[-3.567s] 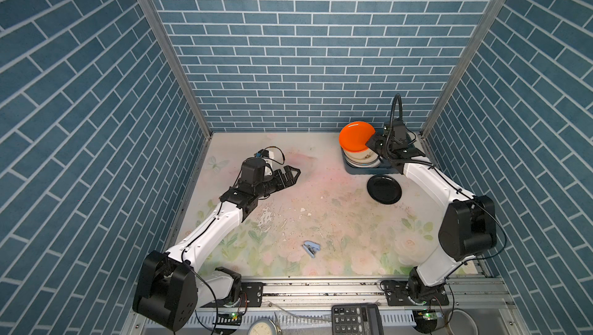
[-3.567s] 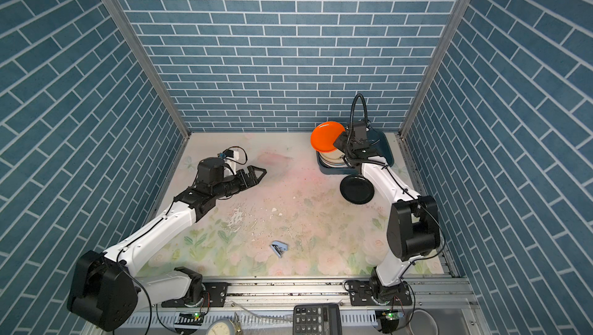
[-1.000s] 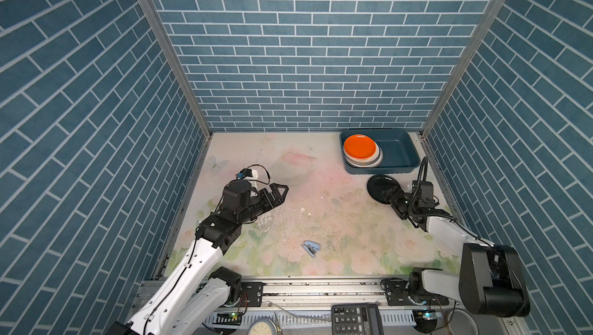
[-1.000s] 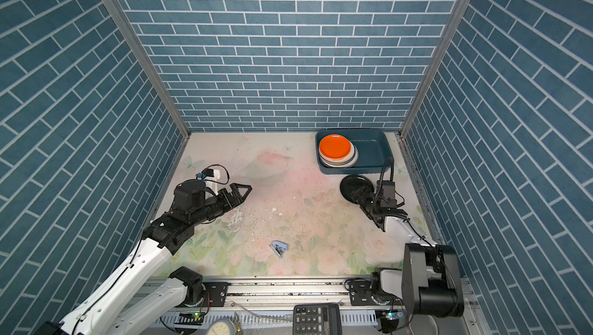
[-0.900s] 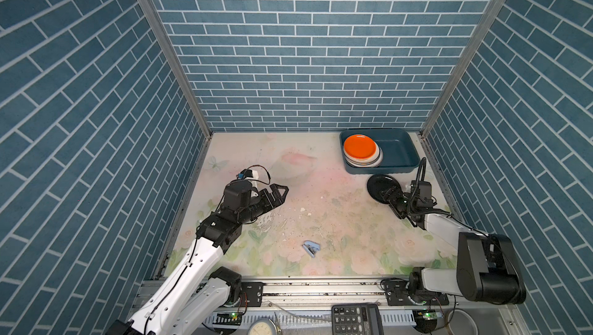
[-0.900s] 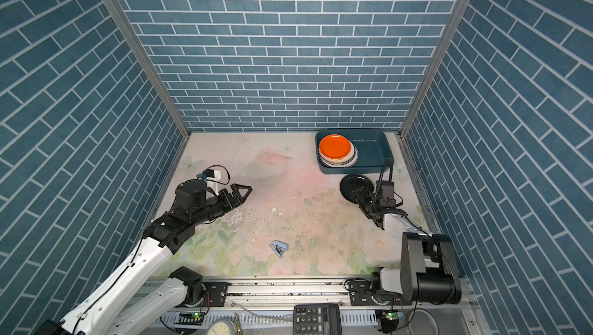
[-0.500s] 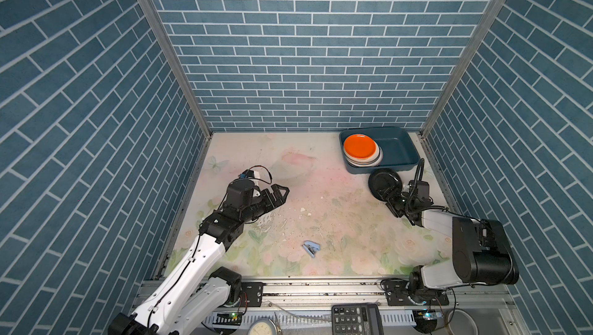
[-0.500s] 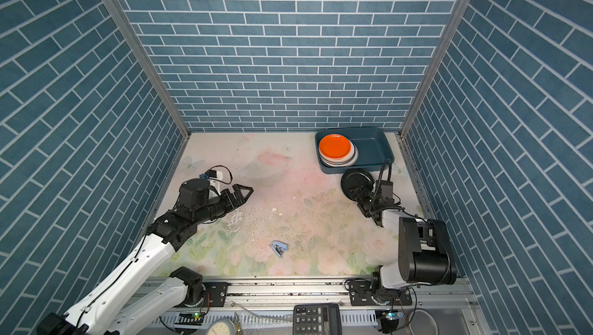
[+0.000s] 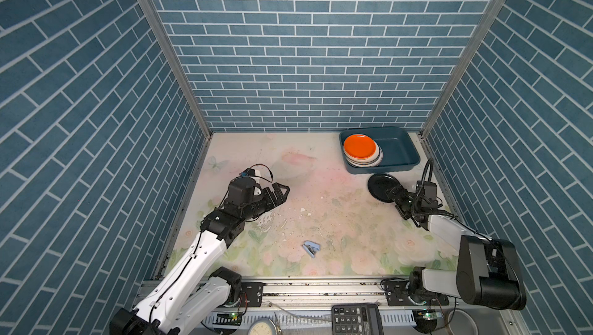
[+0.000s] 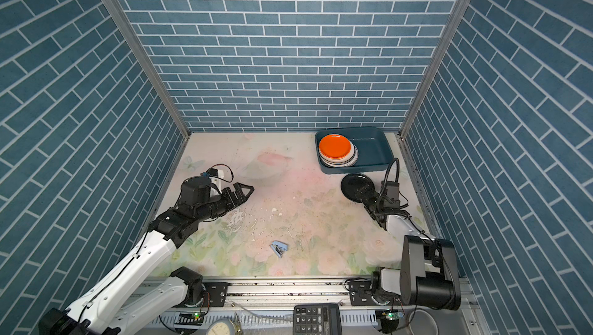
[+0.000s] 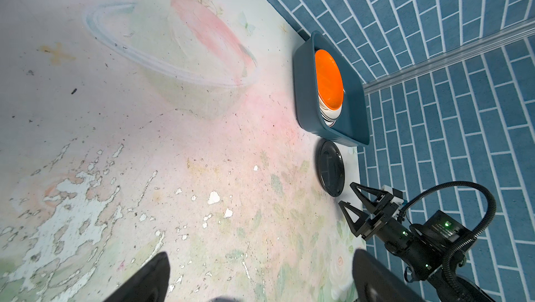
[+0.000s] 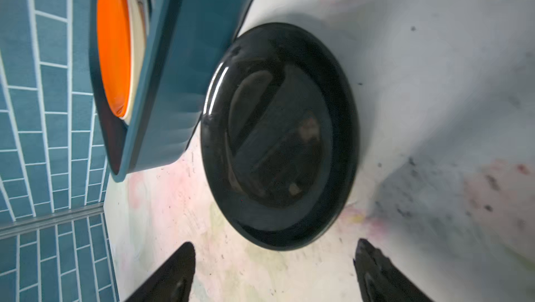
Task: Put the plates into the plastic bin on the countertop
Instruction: 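Grasp the rim of the black plate with the right gripper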
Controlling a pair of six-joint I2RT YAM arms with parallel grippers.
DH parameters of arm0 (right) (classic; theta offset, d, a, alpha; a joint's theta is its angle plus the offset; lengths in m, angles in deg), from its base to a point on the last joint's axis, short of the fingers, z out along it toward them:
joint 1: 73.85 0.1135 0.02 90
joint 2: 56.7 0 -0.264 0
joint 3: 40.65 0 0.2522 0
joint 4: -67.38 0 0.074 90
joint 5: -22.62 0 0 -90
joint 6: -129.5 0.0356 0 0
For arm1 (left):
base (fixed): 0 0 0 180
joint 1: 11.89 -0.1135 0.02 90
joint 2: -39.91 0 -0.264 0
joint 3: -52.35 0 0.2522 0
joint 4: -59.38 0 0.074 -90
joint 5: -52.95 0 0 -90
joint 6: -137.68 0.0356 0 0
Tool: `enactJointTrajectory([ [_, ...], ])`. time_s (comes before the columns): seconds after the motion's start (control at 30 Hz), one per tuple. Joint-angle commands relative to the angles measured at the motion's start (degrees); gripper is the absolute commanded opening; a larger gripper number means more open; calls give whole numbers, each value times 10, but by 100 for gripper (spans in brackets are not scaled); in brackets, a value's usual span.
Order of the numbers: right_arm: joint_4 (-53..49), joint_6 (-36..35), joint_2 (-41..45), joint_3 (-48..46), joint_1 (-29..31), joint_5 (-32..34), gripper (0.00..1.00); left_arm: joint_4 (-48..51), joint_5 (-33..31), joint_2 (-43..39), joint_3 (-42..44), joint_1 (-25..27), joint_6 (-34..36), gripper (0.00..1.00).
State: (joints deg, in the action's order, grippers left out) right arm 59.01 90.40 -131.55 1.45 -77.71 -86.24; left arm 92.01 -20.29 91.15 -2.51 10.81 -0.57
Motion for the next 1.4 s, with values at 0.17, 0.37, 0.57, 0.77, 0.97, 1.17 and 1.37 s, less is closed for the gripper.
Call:
enactJointTrajectory([
  [0.17,19,-14,-43,5,-37,-28,78,-2,0,16,-11,2,8,99],
  [0.37,71,-15,-103,18,-49,-71,57,-3,1,18,-8,2,10,100],
  [0.57,87,3,-122,16,-53,-69,49,-13,3,17,-3,2,11,100],
  [0.77,104,10,-136,15,-56,-70,39,-23,3,19,1,2,11,100],
  [0.97,110,18,-138,13,-60,-70,27,-21,5,25,0,2,11,100],
  [1.17,108,19,-135,9,-66,-75,9,-24,5,24,0,2,11,100],
  [1.37,95,19,-123,5,-70,-66,0,-26,3,24,2,1,8,100],
])
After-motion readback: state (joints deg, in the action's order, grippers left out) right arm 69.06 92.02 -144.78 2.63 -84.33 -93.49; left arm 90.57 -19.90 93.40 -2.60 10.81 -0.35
